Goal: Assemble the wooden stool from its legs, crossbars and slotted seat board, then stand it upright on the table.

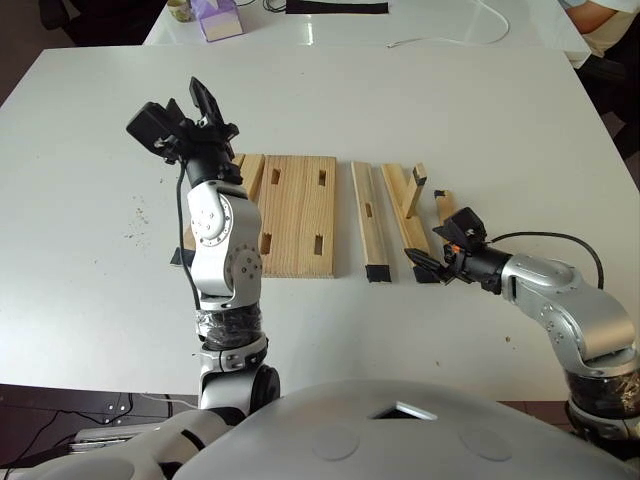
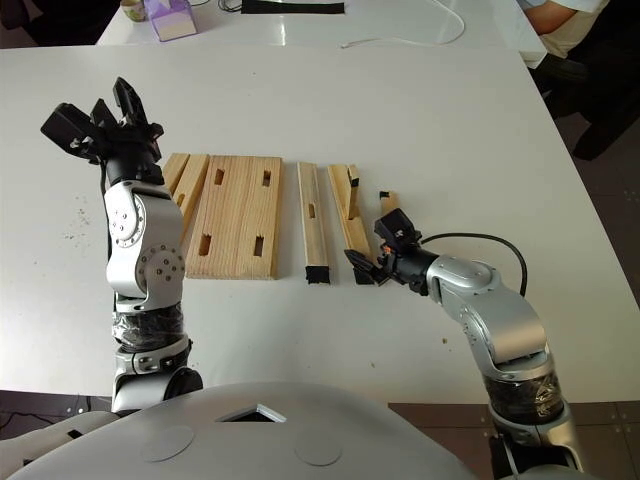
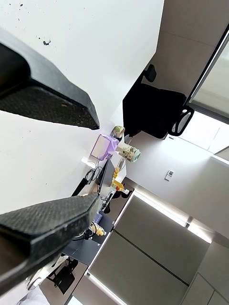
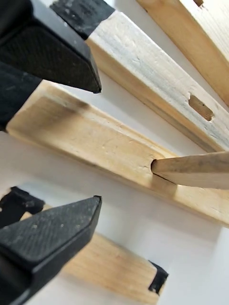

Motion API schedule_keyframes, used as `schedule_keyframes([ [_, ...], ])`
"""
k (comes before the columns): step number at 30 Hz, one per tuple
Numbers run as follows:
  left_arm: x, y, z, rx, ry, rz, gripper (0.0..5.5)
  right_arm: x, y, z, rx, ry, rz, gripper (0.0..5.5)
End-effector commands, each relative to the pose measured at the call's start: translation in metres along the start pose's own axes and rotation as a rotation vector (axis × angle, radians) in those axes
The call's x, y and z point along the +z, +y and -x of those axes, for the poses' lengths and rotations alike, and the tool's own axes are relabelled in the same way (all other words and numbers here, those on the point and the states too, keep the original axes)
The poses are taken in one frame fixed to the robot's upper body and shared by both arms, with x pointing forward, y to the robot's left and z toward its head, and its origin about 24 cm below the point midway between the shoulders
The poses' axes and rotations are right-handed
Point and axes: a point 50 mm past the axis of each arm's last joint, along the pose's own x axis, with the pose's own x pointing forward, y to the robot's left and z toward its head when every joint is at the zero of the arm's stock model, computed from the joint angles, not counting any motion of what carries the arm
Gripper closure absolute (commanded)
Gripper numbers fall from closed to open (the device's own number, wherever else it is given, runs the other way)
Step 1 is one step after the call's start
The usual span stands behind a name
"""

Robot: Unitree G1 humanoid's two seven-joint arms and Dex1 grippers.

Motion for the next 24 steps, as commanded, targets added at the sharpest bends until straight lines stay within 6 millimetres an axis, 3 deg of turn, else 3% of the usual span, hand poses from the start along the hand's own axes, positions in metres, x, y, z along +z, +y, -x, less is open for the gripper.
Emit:
schedule_keyframes([
  [1,-0.011,-0.007,0.005,0.006,0.057,0.063,3.03,0.005,0.006,-0.002,-0.003,-0.016,0.007,1.55],
  [11,-0.012,-0.008,0.006,0.001,0.060,0.067,3.03,-0.022,0.006,-0.015,-0.070,0.118,0.132,1.55],
  [19,-0.010,-0.009,0.003,0.001,0.050,0.066,3.03,-0.025,0.003,-0.018,-0.116,0.138,0.149,2.58],
  [24,-0.011,-0.005,0.006,0.017,0.051,0.063,3.03,-0.012,-0.001,-0.018,-0.163,0.040,0.117,3.22],
])
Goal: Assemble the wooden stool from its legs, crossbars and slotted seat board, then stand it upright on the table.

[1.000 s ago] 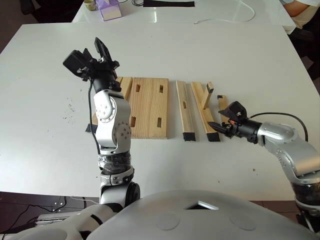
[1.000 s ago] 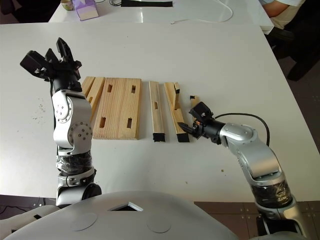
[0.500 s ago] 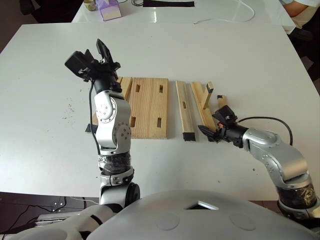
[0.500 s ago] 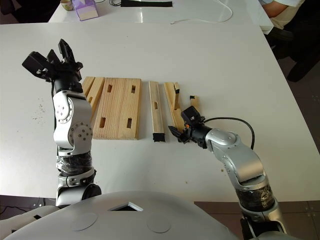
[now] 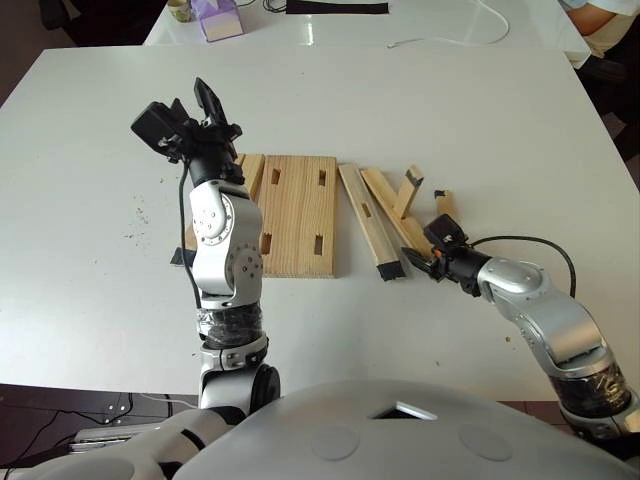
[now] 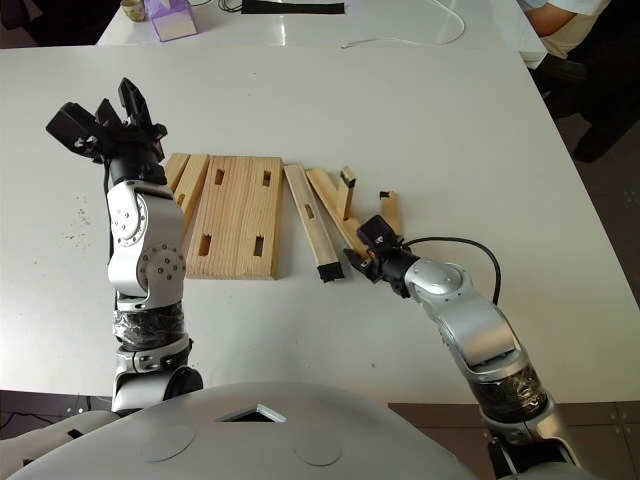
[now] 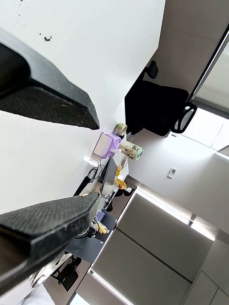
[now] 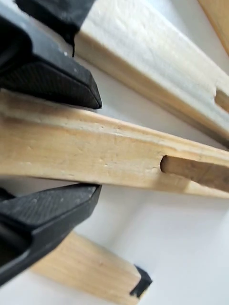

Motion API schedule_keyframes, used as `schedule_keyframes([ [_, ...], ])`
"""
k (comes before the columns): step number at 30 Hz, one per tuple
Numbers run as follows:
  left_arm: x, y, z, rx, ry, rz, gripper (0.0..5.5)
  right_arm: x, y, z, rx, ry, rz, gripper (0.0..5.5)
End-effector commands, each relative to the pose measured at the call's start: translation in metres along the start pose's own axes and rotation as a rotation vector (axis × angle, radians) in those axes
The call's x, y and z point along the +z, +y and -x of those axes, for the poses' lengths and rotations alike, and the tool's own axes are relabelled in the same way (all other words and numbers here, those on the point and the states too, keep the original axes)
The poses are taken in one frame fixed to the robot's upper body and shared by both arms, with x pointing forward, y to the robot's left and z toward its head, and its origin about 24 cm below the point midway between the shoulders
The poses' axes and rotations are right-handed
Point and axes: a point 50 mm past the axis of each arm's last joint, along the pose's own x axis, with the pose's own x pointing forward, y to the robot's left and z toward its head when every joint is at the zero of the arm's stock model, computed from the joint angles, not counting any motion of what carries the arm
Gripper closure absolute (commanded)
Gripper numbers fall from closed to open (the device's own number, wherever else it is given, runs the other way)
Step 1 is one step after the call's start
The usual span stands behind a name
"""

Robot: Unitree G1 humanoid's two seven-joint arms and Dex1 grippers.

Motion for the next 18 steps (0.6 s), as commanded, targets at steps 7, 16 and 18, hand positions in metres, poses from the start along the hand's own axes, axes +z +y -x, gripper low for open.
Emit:
schedule_keyframes([
  [7,-0.005,-0.002,0.005,0.022,0.032,0.053,3.03,0.030,-0.020,-0.002,-0.070,-0.128,-0.189,3.42],
  [16,0.011,-0.018,0.000,-0.489,0.320,0.451,2.78,0.129,-0.066,0.017,0.354,-0.642,-0.574,3.42],
  [18,0.024,-0.021,-0.003,-0.647,0.358,0.495,2.45,0.137,-0.072,0.027,0.485,-0.704,-0.553,3.42],
])
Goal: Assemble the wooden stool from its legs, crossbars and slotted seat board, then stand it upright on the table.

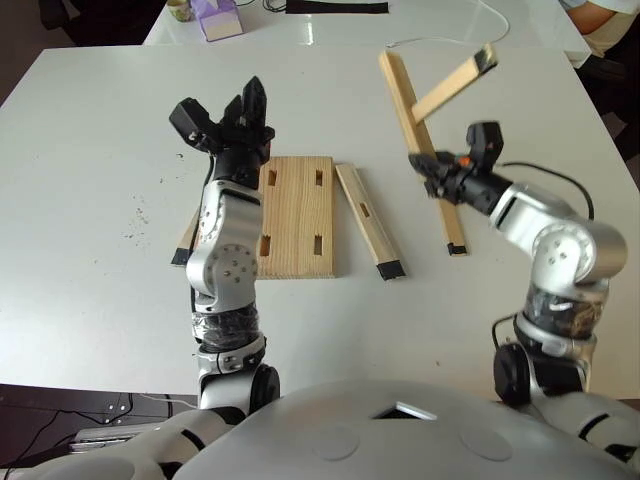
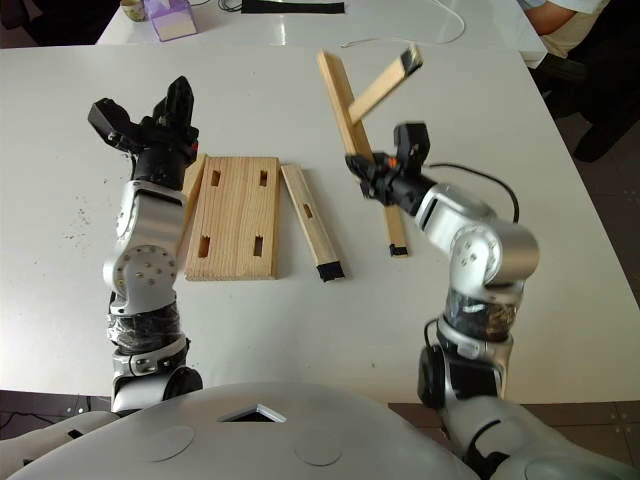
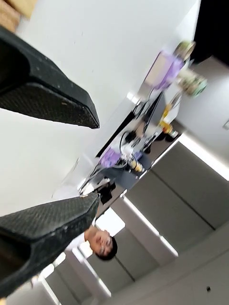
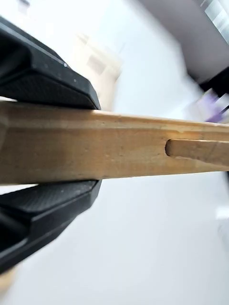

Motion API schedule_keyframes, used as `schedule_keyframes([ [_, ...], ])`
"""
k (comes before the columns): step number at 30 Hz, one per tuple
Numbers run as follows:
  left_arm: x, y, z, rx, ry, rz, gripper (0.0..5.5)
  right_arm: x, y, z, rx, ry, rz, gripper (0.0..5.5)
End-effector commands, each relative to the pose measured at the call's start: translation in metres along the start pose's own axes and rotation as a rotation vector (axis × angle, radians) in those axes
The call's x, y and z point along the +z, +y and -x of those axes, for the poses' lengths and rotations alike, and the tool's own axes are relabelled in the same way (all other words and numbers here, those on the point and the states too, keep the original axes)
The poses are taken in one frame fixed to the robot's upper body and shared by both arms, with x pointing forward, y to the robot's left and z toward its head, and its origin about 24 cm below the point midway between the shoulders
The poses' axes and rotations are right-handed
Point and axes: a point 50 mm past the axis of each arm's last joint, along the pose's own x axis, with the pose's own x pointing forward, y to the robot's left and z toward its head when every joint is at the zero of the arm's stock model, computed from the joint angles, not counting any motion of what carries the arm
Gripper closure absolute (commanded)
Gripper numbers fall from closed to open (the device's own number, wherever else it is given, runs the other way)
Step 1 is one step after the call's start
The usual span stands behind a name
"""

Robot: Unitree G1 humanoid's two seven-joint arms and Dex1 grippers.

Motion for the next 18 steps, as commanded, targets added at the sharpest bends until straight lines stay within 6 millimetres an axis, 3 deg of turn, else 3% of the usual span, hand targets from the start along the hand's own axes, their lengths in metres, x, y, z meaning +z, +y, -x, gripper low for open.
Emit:
schedule_keyframes([
  [1,0.028,-0.017,-0.005,-0.310,0.115,0.081,2.26,0.043,0.014,0.006,0.344,-0.122,-0.042,3.42],
  [4,0.040,-0.023,-0.012,-0.415,0.209,0.128,1.95,0.059,0.021,0.012,0.493,-0.126,-0.029,3.42],
  [8,0.060,-0.044,-0.011,-0.614,0.286,0.226,1.94,0.072,0.036,0.015,0.685,-0.059,-0.005,3.42],
  [12,0.060,-0.057,-0.007,-0.713,0.399,0.253,1.94,0.070,0.048,0.017,0.799,-0.004,0.036,3.42],
  [18,0.060,-0.073,0.000,-0.814,0.470,0.271,1.94,0.058,0.051,0.017,0.852,0.078,0.082,3.42],
])
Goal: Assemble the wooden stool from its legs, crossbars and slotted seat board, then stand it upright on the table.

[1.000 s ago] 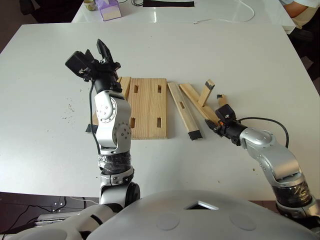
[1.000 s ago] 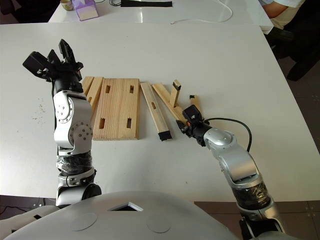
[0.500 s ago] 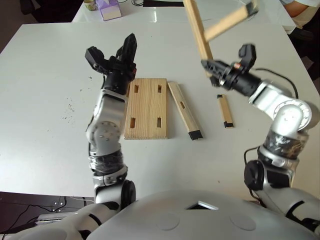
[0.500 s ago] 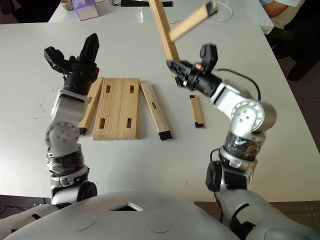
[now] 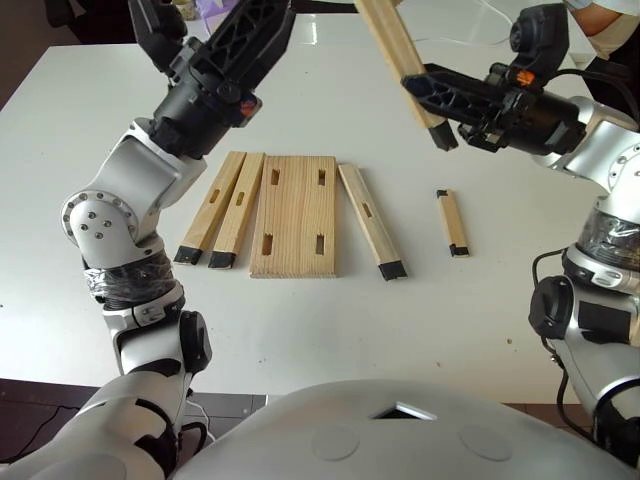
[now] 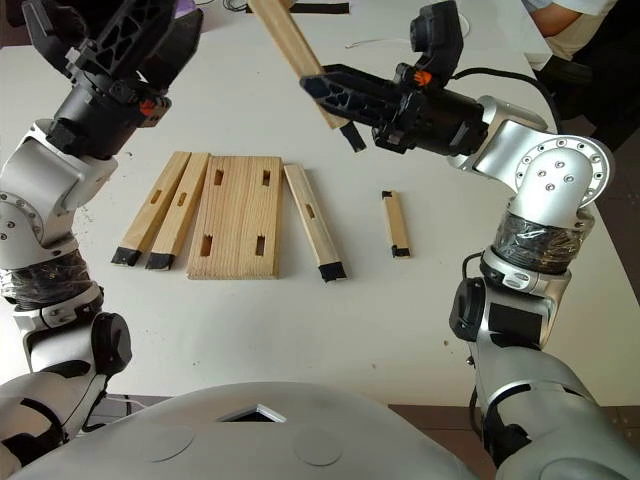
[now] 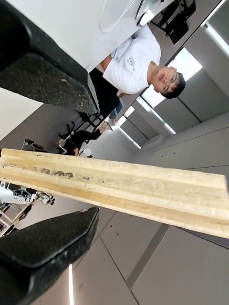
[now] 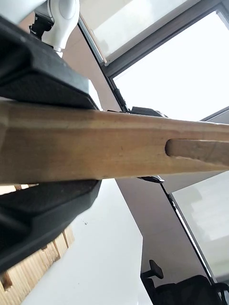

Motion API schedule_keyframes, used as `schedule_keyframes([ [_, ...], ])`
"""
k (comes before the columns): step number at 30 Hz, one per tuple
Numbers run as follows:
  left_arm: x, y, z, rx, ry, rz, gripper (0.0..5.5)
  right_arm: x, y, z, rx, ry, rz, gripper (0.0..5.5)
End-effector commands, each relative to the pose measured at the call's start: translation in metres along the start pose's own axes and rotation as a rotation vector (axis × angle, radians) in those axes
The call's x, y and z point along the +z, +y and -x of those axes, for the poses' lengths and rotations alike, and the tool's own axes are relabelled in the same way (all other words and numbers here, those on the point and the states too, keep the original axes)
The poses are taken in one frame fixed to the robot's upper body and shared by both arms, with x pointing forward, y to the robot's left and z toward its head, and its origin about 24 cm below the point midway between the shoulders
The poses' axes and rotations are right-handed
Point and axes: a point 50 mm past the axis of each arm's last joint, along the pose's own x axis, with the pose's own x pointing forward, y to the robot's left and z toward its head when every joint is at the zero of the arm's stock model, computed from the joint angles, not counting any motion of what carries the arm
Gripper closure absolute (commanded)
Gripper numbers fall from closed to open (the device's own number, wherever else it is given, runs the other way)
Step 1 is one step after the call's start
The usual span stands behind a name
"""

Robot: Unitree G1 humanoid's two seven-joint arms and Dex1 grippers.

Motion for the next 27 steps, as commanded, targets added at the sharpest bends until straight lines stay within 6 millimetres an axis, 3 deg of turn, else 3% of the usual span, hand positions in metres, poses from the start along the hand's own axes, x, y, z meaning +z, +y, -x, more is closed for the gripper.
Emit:
schedule_keyframes([
  [1,-0.001,-0.014,-0.007,-0.066,0.064,-0.017,1.94,-0.006,0.007,0.001,0.051,0.069,0.037,3.42],
  [6,-0.002,-0.018,-0.007,-0.084,0.072,-0.075,1.94,-0.020,0.005,0.009,0.053,0.158,0.035,3.42],
  [11,-0.002,-0.016,-0.004,-0.080,0.084,-0.094,1.94,-0.017,0.006,0.015,0.071,0.161,0.032,3.42],
  [20,-0.003,-0.016,0.001,-0.106,0.114,-0.128,3.37,-0.018,0.007,0.017,0.073,0.179,0.029,3.42],
  [27,-0.007,-0.018,0.008,-0.119,0.146,-0.188,3.41,-0.019,0.004,0.022,0.057,0.215,0.054,3.42],
])
